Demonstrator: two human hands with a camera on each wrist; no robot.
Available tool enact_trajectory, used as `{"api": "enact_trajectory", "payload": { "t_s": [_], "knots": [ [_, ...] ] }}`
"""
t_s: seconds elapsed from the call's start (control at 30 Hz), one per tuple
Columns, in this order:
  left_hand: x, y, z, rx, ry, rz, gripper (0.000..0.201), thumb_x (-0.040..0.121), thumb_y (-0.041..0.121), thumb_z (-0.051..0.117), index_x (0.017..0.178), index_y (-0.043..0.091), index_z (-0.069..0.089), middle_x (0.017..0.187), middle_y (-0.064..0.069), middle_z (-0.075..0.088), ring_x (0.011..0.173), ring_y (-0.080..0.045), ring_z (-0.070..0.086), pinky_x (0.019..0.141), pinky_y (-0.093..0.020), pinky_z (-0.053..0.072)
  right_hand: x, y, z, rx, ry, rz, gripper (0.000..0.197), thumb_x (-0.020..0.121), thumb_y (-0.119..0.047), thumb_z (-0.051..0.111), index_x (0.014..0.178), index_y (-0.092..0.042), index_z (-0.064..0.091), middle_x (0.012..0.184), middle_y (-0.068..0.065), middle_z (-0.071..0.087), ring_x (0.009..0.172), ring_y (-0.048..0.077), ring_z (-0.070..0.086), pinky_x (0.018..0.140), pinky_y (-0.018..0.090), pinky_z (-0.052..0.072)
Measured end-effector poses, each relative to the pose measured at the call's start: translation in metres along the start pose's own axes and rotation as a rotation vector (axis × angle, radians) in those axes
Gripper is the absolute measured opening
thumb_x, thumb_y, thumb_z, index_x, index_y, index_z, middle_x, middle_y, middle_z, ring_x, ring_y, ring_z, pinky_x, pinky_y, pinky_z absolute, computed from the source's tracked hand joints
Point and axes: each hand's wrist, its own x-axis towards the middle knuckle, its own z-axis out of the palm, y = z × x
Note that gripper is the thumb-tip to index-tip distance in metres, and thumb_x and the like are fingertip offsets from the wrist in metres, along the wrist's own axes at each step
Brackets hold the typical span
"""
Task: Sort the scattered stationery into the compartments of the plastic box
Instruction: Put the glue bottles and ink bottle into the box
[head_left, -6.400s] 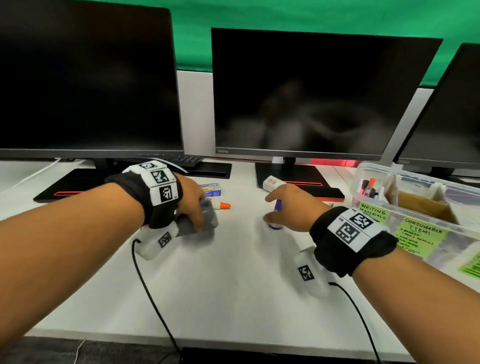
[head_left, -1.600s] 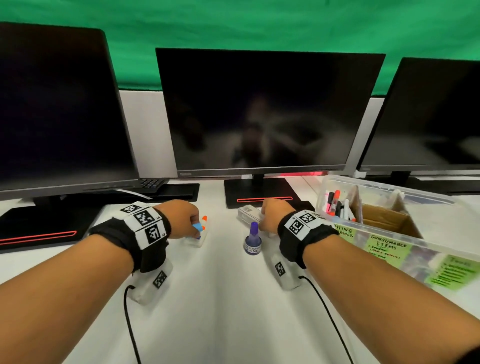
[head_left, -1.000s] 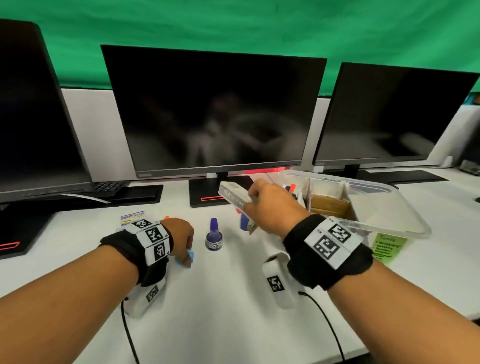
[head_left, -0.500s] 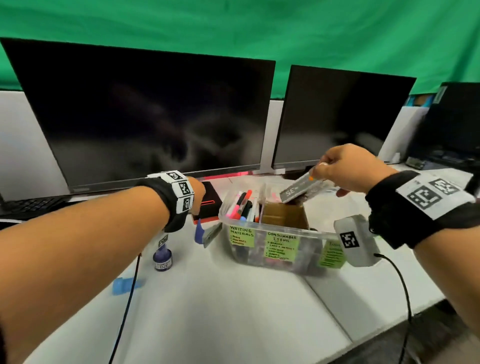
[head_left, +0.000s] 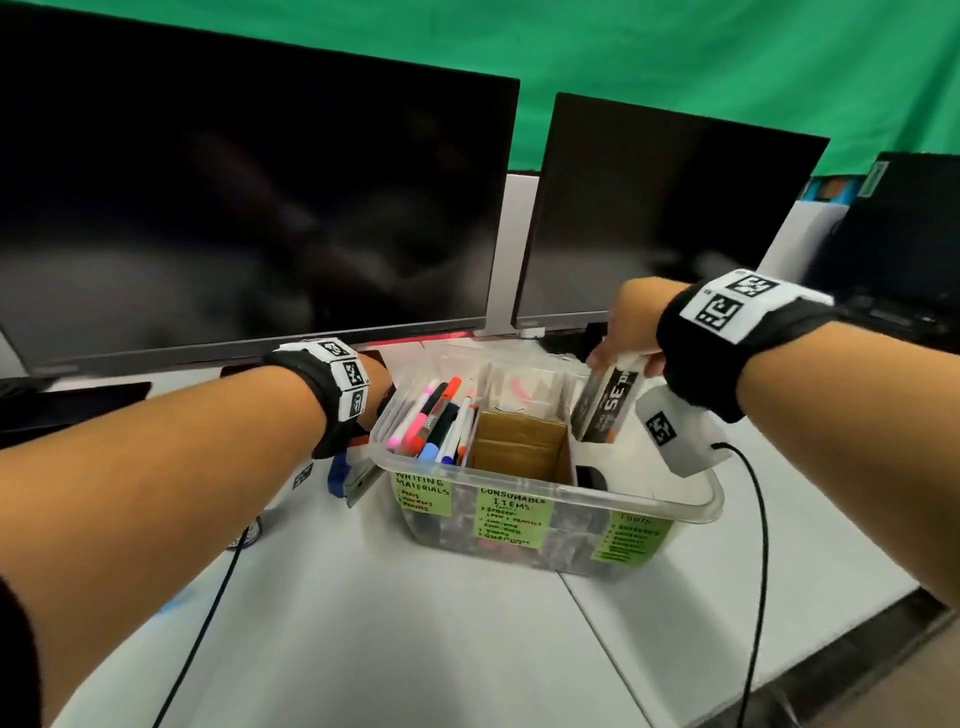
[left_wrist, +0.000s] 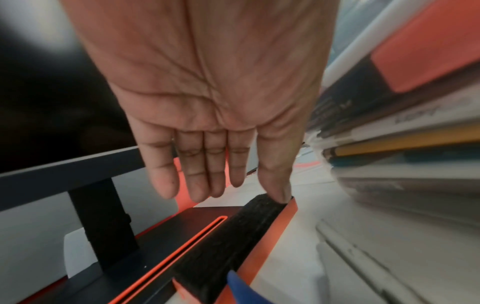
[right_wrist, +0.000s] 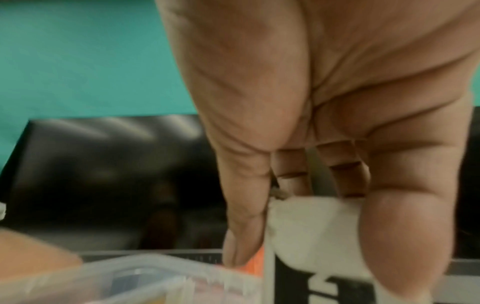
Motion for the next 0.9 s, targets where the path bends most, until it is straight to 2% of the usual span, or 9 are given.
{"api": "enact_trajectory", "payload": {
  "t_s": [0.1, 0.17, 0.27, 0.43, 0.53, 0.67, 0.77, 0.83, 0.9],
  "knots": [
    [0.006, 0.000, 0.001, 0.080, -0.051, 0.029, 0.013, 0.084, 0.028, 0.068, 0.077, 0.019, 0.062, 0.076, 0.001, 0.064, 0.093, -0.025, 0.068, 0.093, -0.037, 0.053, 0.013, -0.011, 0.011, -0.048, -0.106, -0.007, 0.054, 0.077, -0.041, 0.075, 0.114, -0.003, 0.064, 0.111, 0.012, 0.069, 0.103, 0.031, 0.067, 0.090, 0.037, 0.052],
    [0.009, -0.001, 0.002, 0.096, -0.058, 0.041, 0.017, 0.075, 0.035, 0.074, 0.072, 0.021, 0.064, 0.070, 0.004, 0.063, 0.088, -0.024, 0.069, 0.089, -0.036, 0.055, 0.021, -0.013, 0.017, -0.072, -0.152, -0.017, 0.047, 0.075, -0.039, 0.077, 0.106, -0.005, 0.066, 0.100, 0.009, 0.070, 0.100, 0.030, 0.067, 0.090, 0.037, 0.052],
    [0.002, -0.005, 0.008, 0.107, -0.049, 0.027, 0.049, 0.053, 0.048, 0.086, 0.094, 0.025, 0.072, 0.076, 0.005, 0.070, 0.081, -0.021, 0.070, 0.078, -0.033, 0.057, 0.029, -0.016, 0.018, -0.138, -0.201, -0.011, 0.026, 0.073, -0.030, 0.080, 0.069, -0.012, 0.062, 0.067, 0.002, 0.063, 0.077, 0.024, 0.066, 0.078, 0.032, 0.053],
    [-0.014, 0.003, 0.018, 0.114, 0.088, 0.025, 0.056, 0.060, 0.047, 0.083, 0.108, 0.024, 0.064, 0.097, 0.001, 0.071, 0.079, -0.017, 0.063, 0.077, -0.031, 0.055, 0.031, -0.009, 0.020, -0.182, -0.144, -0.007, 0.028, 0.072, -0.027, 0.081, 0.061, -0.013, 0.059, 0.060, 0.001, 0.060, 0.075, 0.024, 0.063, 0.078, 0.031, 0.052],
    [-0.015, 0.003, 0.021, 0.119, 0.122, 0.012, 0.056, 0.059, 0.043, 0.083, 0.106, 0.021, 0.062, 0.095, 0.001, 0.069, 0.082, -0.019, 0.065, 0.074, -0.033, 0.056, 0.032, -0.011, 0.032, -0.256, -0.225, -0.036, 0.033, 0.069, -0.033, 0.082, 0.057, -0.014, 0.058, 0.059, -0.001, 0.061, 0.077, 0.024, 0.066, 0.081, 0.031, 0.054],
    [-0.004, 0.001, 0.028, 0.125, 0.166, 0.014, 0.041, 0.071, 0.043, 0.073, 0.105, 0.024, 0.062, 0.097, 0.004, 0.068, 0.079, -0.018, 0.062, 0.070, -0.027, 0.052, 0.035, -0.020, 0.043, -0.337, -0.284, -0.042, 0.035, 0.080, -0.025, 0.074, 0.054, -0.013, 0.054, 0.060, -0.001, 0.061, 0.066, 0.018, 0.059, 0.055, 0.019, 0.043],
    [0.018, -0.001, 0.036, -0.033, 0.221, 0.005, 0.041, 0.070, 0.048, 0.071, 0.105, 0.028, 0.063, 0.089, 0.007, 0.070, 0.075, -0.017, 0.067, 0.069, -0.030, 0.056, 0.036, -0.020, 0.044, -0.365, -0.280, -0.023, 0.037, 0.085, -0.022, 0.070, 0.054, -0.012, 0.051, 0.038, -0.007, 0.058, 0.051, 0.012, 0.058, 0.045, 0.017, 0.041],
    [0.022, 0.001, 0.036, -0.156, 0.195, 0.015, 0.039, 0.084, 0.038, 0.065, 0.118, 0.021, 0.062, 0.106, 0.001, 0.070, 0.094, -0.021, 0.069, 0.083, -0.035, 0.057, 0.035, -0.023, 0.046, -0.420, -0.311, -0.042, 0.032, 0.090, -0.025, 0.064, 0.063, -0.009, 0.056, 0.075, -0.001, 0.072, 0.073, 0.012, 0.066, 0.059, 0.019, 0.050],
    [0.017, 0.005, 0.030, -0.170, 0.183, 0.015, 0.039, 0.091, 0.031, 0.059, 0.125, 0.013, 0.058, 0.120, -0.004, 0.065, 0.108, -0.021, 0.065, 0.092, -0.033, 0.053, 0.031, -0.025, 0.048, -0.490, -0.309, -0.072, 0.032, 0.091, -0.033, 0.060, 0.098, -0.003, 0.067, 0.118, 0.007, 0.066, 0.102, 0.019, 0.061, 0.089, 0.024, 0.047]
  ]
}}
